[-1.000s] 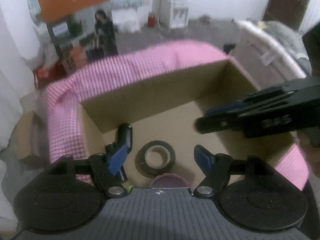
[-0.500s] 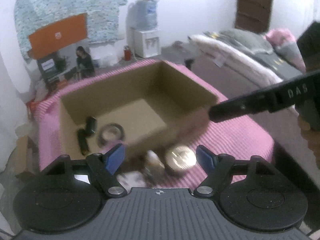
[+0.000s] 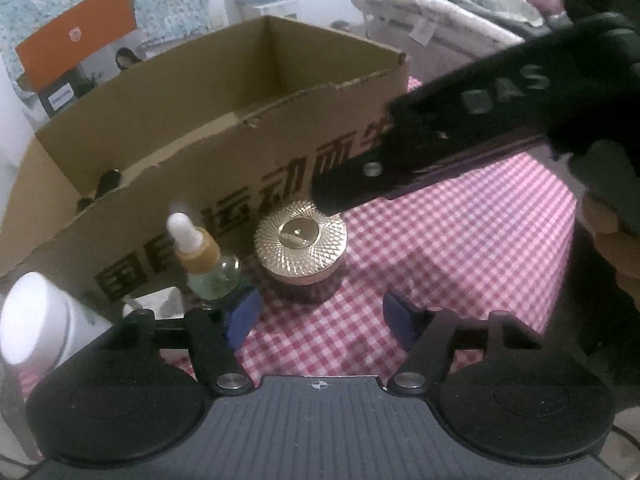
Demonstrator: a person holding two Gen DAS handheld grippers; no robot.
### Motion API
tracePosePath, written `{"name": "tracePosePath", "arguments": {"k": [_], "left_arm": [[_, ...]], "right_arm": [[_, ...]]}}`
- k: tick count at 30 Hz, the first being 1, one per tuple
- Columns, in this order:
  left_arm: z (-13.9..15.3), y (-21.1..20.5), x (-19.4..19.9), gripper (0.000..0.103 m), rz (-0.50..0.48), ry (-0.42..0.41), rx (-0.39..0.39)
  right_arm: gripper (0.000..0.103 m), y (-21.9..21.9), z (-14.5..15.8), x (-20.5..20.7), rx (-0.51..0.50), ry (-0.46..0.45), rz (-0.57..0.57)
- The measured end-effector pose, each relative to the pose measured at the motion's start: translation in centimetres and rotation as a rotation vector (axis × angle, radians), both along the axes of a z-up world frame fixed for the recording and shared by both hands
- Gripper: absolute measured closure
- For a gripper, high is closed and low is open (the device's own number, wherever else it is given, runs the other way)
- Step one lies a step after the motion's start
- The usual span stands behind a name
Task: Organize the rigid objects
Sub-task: 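Grasp the gold-lidded jar with the right tool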
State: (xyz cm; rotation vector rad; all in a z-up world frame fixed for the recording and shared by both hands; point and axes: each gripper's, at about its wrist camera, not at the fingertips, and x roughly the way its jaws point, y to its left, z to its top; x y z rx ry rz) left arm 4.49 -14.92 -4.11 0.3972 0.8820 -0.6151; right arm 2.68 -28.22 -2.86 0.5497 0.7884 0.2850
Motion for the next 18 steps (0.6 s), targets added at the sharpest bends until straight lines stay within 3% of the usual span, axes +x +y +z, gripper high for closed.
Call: {"name": "tracePosePath", "arguments": {"k": [12,18], "left_arm": [[-0.9,-0.8,1.8,0.041,0.013,0.001,-0.003],[-0.7,-1.2,1.3,0.041,-0.016,0.011,-0.025]], "right_arm": [[0.057,0.2,-3.0,3.0,0.044,0.031,0.055],[0.057,0.2,-2.9,2.4,0.042,0.035,0.065]]}}
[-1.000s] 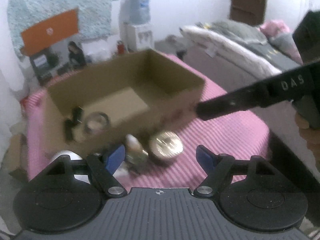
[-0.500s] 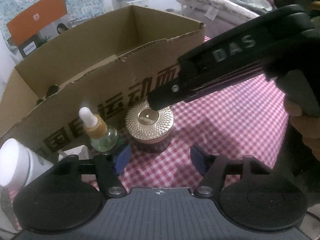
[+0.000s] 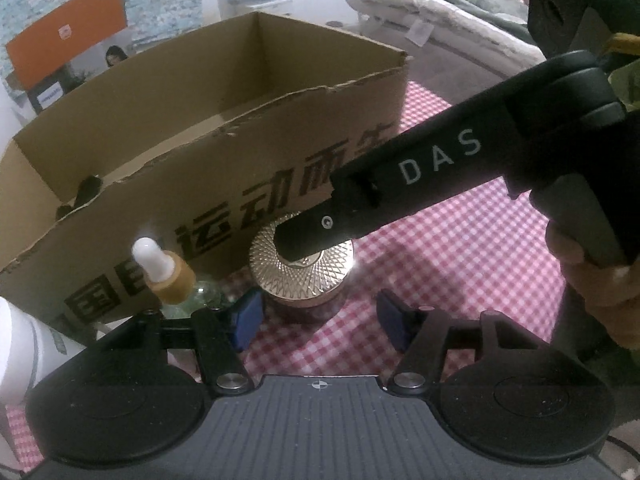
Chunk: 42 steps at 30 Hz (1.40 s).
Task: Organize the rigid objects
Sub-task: 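Grasp the gold-lidded jar with the right tool, then carry the gold-lidded jar into the box and release it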
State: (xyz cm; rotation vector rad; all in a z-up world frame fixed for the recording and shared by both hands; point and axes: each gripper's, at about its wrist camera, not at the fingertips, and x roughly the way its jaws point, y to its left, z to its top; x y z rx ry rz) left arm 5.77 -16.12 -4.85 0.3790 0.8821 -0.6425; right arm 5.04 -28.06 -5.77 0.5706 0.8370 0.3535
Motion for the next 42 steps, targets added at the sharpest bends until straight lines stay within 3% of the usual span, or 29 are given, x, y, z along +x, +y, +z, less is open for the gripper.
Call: {"name": "tracePosePath", "arguments": {"k": [11,22,33,42], "left_arm": [[0.1,-0.9,-2.9,0.04,-0.148,0.012,-0.036],[-1.0,-2.2,-1.3,0.04,-0.139,-0.029,0.021],[-1.0,-2.7,-1.4,0.046,-0.126,-0.022,0.014],[0.0,-1.9,-2.0,0.047,-0.109,-0.024,-0.013]], "right_arm": [[0.057,-2.4,-0.3,-4.4,0.012,0.042,-0.055],[0.056,-3.1,-1.1,-5.5,0.05,0.076,-0.095],[0.056,-3.0,-1.8,-4.7,0.071,0.074,-0.096],[0.056,-2.0,-0.8,-5.2,0.026,0.055,-0.09]]}}
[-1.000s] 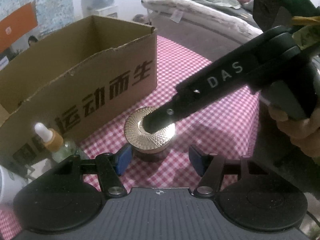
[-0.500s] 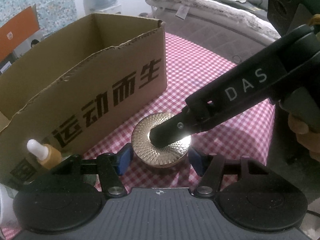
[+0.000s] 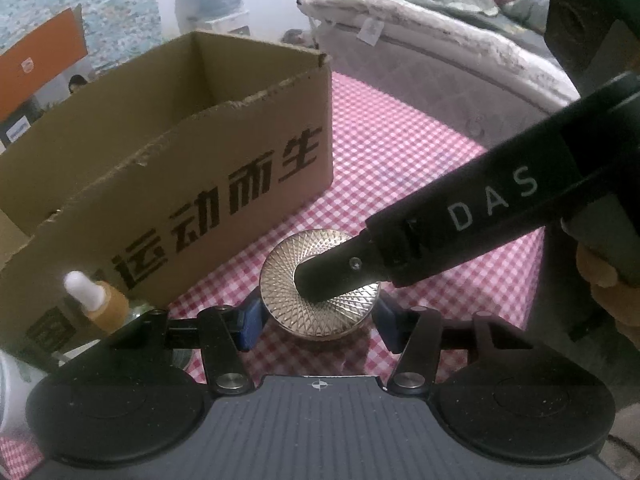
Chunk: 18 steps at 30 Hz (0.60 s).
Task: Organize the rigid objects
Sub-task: 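Carry the gold-lidded jar into the box and release it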
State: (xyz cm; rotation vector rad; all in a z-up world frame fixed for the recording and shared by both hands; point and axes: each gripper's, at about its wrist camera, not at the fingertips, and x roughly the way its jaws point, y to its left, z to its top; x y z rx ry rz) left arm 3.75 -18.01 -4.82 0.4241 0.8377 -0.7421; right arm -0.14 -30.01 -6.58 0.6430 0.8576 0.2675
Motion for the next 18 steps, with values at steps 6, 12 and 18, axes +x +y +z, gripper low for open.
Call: {"name": "tracePosePath", "arguments": {"k": [6,12,18], "left_arm": [[4.0,1.6,-0.6,0.047,0.028,-0.084,-0.046],[9.5,3.5,1.6,0.047,0.091,-0.164,-0.069],[12.3,4.9,7.1,0.047,0.163,-0.133,-0.067]], "right_arm": [[0.056,1.1,3.8,-0.3,-0.044,-0.072,0.028],[0.056,2.8,9.8,1.8,-0.103,-0.193,0.1],[0.056,3.9,13.9,7.7,-0.114,-0.229,0.195]]}}
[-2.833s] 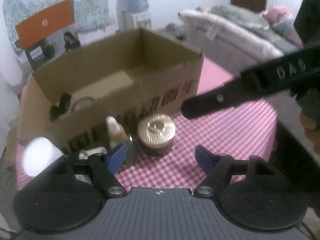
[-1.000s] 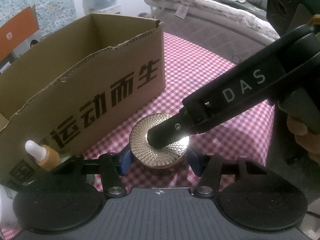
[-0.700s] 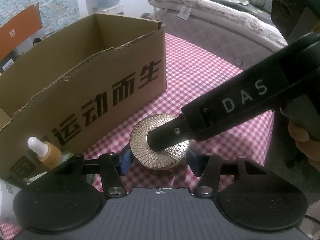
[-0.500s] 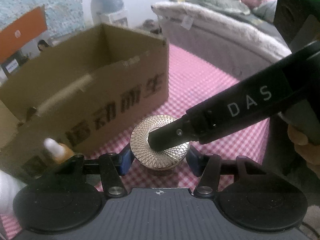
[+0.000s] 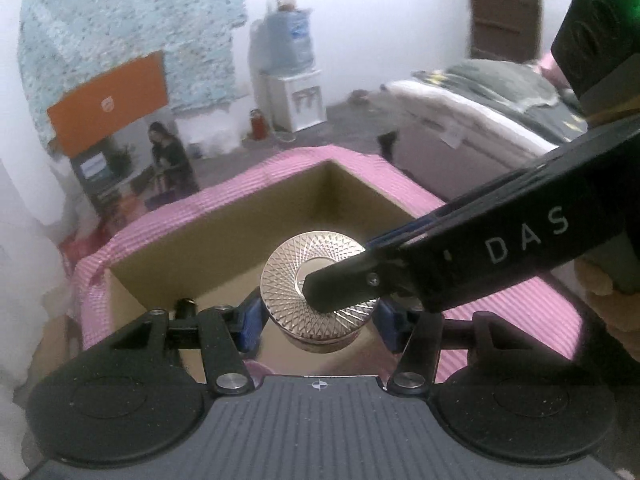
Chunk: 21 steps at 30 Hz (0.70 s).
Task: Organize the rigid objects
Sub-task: 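Carry the gold-lidded jar into the box and release it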
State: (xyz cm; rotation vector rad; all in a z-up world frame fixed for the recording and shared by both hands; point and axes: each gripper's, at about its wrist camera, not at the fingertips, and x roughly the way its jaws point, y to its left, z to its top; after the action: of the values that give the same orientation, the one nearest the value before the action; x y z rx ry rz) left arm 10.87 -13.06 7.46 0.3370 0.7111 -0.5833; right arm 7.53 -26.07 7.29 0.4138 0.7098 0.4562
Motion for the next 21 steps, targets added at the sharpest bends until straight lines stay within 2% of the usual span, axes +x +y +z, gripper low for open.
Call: {"name": "tracePosePath", "arguments": {"k": [4,7,12,16,21], "left_arm": [[-0.5,0.2,4.9,0.047,0.049,0.085,0.022],[-1.9,0.1,8.8,0.047,0.086,0.172,0.036],[-4.6,-0.3,13.6,0.047,0.123,0.25,0.095],[-6.7,-0.7,16.4,0.047,0.147,0.314,0.132],[-8.9,-1.2,18.5,0.047,0.164,0.366,0.167]], "right_arm": [[0.056,0.6,0.5,5.4,-0.009,0.044,0.044],[0.056,0.7,-0.6,9.9,0.011,0.116,0.059],[0.056,0.2,-3.5,15.9,0.049,0.219,0.063],[0.056,-0.2,-5.8,19.5,0.058,0.29,0.063],[0.056,-0.2,-8.2,21.9,0.044,0.341,0.064]]}}
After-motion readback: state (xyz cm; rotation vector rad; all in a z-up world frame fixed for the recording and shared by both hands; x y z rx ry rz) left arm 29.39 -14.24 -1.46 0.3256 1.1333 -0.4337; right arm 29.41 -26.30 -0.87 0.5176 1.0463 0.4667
